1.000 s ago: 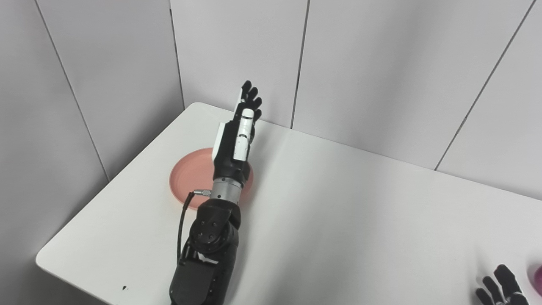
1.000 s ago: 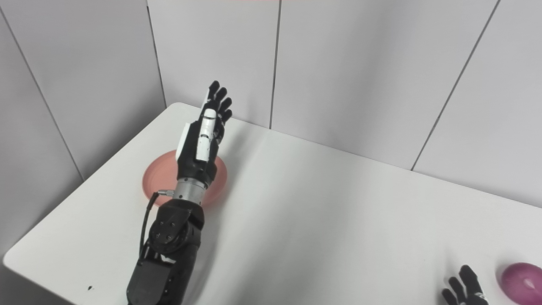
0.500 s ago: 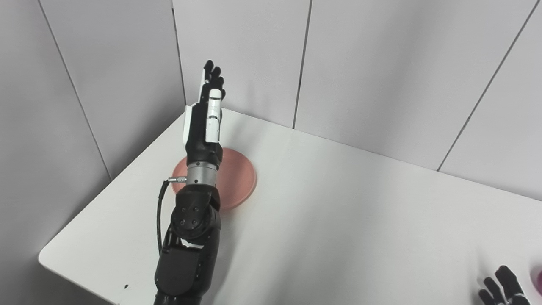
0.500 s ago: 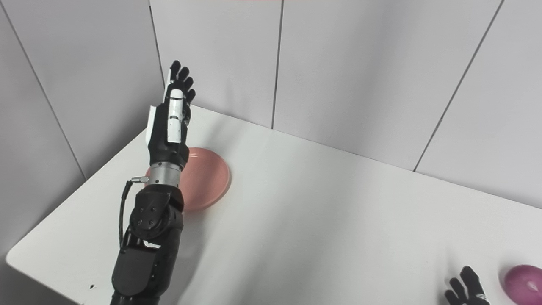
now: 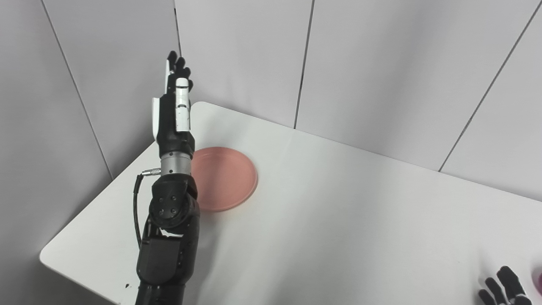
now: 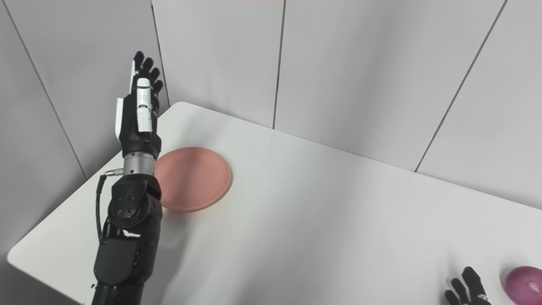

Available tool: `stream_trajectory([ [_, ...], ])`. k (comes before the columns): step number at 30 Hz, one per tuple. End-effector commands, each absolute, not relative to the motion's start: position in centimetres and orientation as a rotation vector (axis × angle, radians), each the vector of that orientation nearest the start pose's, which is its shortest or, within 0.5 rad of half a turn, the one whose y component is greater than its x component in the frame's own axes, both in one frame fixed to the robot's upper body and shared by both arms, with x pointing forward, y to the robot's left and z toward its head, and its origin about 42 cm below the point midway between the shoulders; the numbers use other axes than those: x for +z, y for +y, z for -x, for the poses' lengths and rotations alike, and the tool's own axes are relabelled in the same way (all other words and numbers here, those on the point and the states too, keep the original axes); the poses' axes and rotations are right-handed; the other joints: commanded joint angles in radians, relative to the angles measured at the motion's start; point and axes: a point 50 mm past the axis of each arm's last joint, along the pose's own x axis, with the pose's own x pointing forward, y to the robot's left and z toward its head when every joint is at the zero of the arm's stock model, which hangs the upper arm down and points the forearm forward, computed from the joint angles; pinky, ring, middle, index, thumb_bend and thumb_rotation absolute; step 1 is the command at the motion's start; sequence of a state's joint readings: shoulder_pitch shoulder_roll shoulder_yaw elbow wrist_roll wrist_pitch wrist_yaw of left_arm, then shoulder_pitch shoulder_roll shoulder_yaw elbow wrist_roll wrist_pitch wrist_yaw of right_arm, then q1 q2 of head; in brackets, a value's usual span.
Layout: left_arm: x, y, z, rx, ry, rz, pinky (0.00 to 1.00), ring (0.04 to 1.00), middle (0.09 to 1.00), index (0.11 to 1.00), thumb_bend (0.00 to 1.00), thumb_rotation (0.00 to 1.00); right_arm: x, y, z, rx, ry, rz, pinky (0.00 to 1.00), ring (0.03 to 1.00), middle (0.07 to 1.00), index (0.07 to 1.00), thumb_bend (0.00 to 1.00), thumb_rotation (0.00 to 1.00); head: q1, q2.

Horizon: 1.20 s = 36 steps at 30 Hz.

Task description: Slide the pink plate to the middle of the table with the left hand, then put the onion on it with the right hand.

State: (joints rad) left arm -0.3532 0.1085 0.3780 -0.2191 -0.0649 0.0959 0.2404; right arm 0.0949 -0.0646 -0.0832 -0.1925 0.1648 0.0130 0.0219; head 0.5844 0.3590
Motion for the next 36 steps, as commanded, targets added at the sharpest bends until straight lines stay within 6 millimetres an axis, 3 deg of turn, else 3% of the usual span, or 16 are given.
stream_trajectory([
  [1,28.8,33.2,-34.9,0.53,-0.59,0.063,0.95,0.985,1.0,0.99,0.45,1.0,11.6,-26.3,-24.8,-0.076,-0.093,-0.072,0.89,0.908,0.926,0.88,0.82,0.85,0.003,0.0],
  [20,26.7,39.1,-34.2,0.636,-0.552,0.037,1.0,0.981,0.99,0.984,0.45,1.0,11.6,-26.6,-24.8,-0.085,-0.092,-0.084,0.88,0.897,0.917,0.867,0.78,0.82,0.01,0.001],
  [28,25.8,40.5,-33.6,0.68,-0.537,0.042,0.98,0.966,0.972,0.957,0.44,1.0,11.8,-26.8,-24.9,-0.077,-0.095,-0.077,0.87,0.898,0.915,0.866,0.78,0.83,0.011,0.005],
  [36,25.2,40.6,-33.4,0.701,-0.518,0.068,0.96,0.973,0.98,0.96,0.44,1.0,11.7,-26.8,-24.9,-0.077,-0.095,-0.076,0.84,0.877,0.9,0.853,0.78,0.83,0.011,0.005],
])
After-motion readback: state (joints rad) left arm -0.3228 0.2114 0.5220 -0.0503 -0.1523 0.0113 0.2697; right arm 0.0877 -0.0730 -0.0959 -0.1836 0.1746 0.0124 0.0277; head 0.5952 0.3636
